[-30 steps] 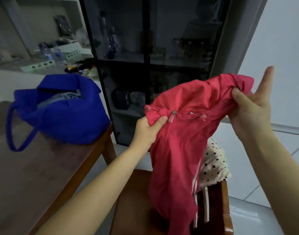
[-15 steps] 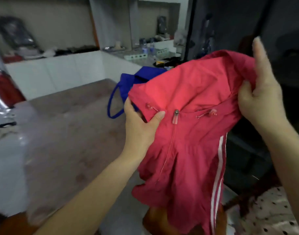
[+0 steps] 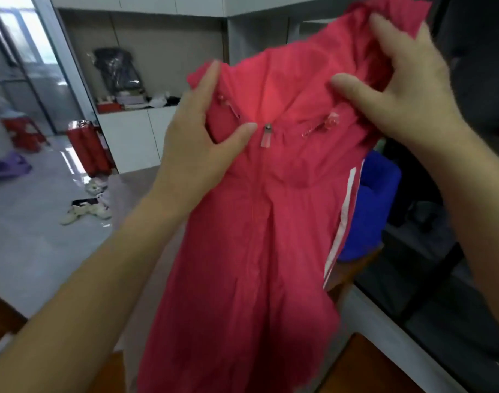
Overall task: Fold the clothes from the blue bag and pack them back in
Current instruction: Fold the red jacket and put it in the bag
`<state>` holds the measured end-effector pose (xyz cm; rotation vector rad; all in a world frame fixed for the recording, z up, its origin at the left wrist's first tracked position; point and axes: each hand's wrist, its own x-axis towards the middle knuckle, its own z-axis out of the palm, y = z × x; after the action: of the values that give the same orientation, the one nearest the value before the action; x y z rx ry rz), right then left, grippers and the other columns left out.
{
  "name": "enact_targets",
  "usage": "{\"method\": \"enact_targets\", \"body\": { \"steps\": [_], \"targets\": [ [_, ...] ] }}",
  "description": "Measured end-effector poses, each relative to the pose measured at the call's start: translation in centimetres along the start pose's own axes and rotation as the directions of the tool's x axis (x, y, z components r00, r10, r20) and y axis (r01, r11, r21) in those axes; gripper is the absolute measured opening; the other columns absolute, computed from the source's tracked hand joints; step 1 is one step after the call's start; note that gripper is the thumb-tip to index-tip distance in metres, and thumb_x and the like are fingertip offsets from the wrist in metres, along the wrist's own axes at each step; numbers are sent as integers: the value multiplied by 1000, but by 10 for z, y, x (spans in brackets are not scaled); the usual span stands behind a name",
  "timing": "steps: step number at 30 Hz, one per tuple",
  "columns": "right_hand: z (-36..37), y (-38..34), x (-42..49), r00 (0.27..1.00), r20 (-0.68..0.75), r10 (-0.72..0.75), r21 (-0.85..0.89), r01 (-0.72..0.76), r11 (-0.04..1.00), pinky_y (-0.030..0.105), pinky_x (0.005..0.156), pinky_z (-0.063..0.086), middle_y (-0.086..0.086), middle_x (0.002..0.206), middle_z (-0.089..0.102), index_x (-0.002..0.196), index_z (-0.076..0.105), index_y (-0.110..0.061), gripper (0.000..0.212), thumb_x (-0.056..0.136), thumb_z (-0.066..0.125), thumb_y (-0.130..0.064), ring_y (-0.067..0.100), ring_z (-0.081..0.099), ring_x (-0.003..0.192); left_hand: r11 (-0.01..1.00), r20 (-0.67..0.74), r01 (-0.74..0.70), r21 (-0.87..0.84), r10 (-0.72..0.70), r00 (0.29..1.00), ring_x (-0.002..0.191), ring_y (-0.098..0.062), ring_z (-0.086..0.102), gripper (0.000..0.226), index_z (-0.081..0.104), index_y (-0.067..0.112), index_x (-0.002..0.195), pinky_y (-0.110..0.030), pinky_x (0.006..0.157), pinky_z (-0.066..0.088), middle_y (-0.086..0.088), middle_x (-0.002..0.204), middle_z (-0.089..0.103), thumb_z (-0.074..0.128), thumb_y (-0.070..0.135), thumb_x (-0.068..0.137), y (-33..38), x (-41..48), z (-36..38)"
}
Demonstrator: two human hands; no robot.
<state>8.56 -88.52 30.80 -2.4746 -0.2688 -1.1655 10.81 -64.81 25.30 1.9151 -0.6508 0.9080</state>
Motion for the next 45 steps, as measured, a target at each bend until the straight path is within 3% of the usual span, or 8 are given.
{"method": "enact_targets", "body": {
  "steps": [6,10,14,19,24,33,39,45],
  "targets": [
    [95,-42,124,997,76,-12,-203,27,979,49,99,41,15,136,48,135,40,-11,67,86,55,-54,36,47,122,929,59,-162,333,151,987,129,-18,38,82,18,5,148,-4,97,20,-10,140,39,64,28,84,-92,111,-41],
    [198,-54,178,965,262,-21,-124,55,991,44,111,30,19,151,26,146,26,-14,74,87,60,-44,39,34,133,895,257,-81,439,-38,966,133,-31,36,92,3,11,151,-31,108,28,-20,147,29,66,24,85,-201,156,-25],
    [316,-35,137,782,611,123,-169,-23,985,44,115,23,27,152,-21,150,-6,-33,95,86,62,-45,48,26,136,880,509,142,453,-386,769,138,-42,27,111,-9,16,149,-43,112,28,-32,150,15,75,20,77,-330,100,-1],
    [407,-2,-24,469,859,204,-320,182,930,49,108,29,16,156,-17,148,-9,-41,90,85,53,-60,42,32,135,811,654,295,506,-583,482,144,-39,10,101,-7,4,147,-43,115,18,-24,155,9,70,11,82,-429,-61,6],
    [429,31,-142,257,921,292,-313,44,949,44,106,38,15,158,-2,141,-20,-47,90,86,50,-59,32,33,138,608,447,412,679,-787,425,122,-40,48,76,11,10,150,-40,98,40,-23,142,39,49,1,85,-459,-166,-15],
    [473,58,-132,470,712,521,-339,-420,842,45,93,42,23,136,47,151,2,-19,81,92,50,-47,39,51,119,416,224,735,535,-909,352,113,-34,55,72,24,6,145,-38,90,43,-20,122,59,64,17,86,-468,-199,5],
    [523,76,-112,461,713,528,-328,-445,833,49,95,40,29,132,46,151,-4,-25,85,91,55,-39,44,49,117,348,55,790,504,-926,372,99,-35,61,45,43,5,133,-38,78,45,-19,103,67,52,8,89,-494,-174,14],
    [552,102,-120,523,757,391,-198,-387,900,42,78,47,26,109,63,151,7,-22,68,97,47,-15,42,62,94,330,200,809,487,-943,264,92,-24,65,39,53,6,114,-27,65,38,-7,94,69,70,19,81,-498,-165,51]
  ]
}}
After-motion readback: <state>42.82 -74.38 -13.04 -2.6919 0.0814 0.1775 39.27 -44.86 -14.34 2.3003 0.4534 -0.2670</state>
